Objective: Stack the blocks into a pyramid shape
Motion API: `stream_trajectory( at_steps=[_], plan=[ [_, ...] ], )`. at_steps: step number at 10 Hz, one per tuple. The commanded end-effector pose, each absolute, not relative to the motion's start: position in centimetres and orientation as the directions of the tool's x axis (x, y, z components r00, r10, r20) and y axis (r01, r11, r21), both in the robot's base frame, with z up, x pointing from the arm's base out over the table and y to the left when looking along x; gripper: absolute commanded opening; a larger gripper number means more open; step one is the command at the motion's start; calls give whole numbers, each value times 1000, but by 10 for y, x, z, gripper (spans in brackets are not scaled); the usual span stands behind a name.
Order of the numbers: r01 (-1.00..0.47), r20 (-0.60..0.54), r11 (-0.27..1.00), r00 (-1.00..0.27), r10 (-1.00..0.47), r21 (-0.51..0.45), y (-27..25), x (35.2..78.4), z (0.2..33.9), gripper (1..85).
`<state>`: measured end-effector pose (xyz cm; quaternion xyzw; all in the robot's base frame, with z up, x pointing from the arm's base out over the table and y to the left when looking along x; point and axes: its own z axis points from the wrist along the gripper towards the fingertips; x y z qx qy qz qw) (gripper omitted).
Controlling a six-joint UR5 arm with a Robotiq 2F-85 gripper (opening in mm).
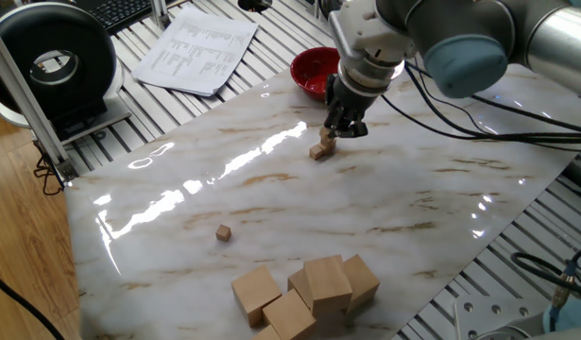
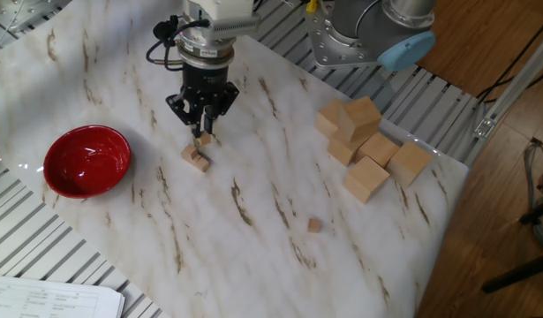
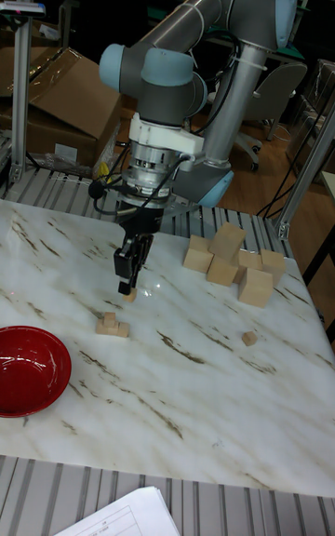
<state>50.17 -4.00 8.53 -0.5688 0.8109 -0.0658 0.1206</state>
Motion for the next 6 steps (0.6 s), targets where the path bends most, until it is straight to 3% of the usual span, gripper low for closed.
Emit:
stream_trajectory(
  at_steps=[1, 6],
  plan=[
    [-910, -138, 355, -332, -933, -215, -35, 497, 84, 10],
    [-861, -176, 421, -385, -906, -285, -38, 518, 90, 10]
  ],
)
